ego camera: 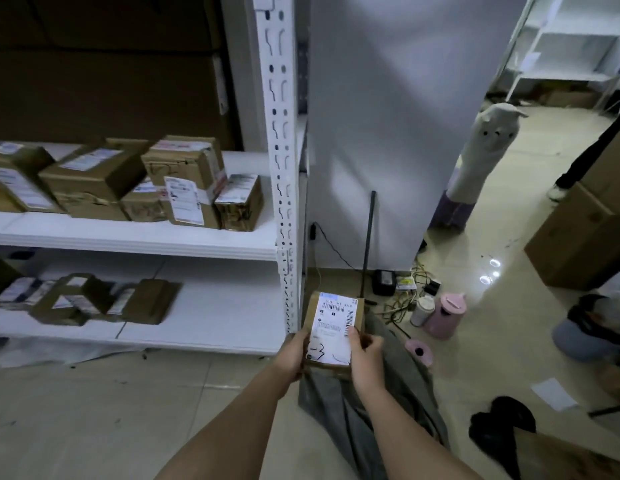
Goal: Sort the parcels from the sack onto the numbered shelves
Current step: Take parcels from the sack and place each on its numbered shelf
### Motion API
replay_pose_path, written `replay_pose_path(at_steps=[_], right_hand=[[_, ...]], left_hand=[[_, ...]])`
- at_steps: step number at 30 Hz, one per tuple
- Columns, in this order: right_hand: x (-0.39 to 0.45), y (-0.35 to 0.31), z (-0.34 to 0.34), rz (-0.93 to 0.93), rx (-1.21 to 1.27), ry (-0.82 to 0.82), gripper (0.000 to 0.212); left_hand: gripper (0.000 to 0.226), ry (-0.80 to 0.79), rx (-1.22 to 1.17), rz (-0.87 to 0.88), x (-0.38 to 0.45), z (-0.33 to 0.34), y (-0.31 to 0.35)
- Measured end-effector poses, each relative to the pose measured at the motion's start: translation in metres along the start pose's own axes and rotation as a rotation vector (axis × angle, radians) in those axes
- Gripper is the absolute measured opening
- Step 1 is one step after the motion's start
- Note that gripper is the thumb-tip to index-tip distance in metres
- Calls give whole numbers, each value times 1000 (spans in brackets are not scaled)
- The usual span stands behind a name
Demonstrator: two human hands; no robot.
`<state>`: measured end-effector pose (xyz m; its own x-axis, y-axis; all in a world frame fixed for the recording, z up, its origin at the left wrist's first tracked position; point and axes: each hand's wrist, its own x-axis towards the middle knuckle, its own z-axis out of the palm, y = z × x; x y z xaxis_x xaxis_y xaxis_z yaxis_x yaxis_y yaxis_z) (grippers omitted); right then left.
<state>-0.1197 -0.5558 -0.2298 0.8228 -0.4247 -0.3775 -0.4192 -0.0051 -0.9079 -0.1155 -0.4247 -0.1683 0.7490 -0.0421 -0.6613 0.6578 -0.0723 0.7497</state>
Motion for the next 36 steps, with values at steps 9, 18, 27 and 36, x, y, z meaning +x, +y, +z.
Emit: replay_pose_path(at_steps=[9, 18, 27, 36], right_hand=[[-47, -8, 125, -31, -115, -50, 31], [-107, -14, 306, -29, -177, -105, 34], [-98, -10, 423, 62, -225, -158, 41], [-38, 12, 527, 83, -270, -203, 21]], left_hand=[[30, 37, 33, 19, 16, -147, -15], [29, 74, 106, 3, 31, -339, -14], [25, 83, 175, -41, 82, -447, -4], [24, 105, 129, -84, 162, -510, 16]])
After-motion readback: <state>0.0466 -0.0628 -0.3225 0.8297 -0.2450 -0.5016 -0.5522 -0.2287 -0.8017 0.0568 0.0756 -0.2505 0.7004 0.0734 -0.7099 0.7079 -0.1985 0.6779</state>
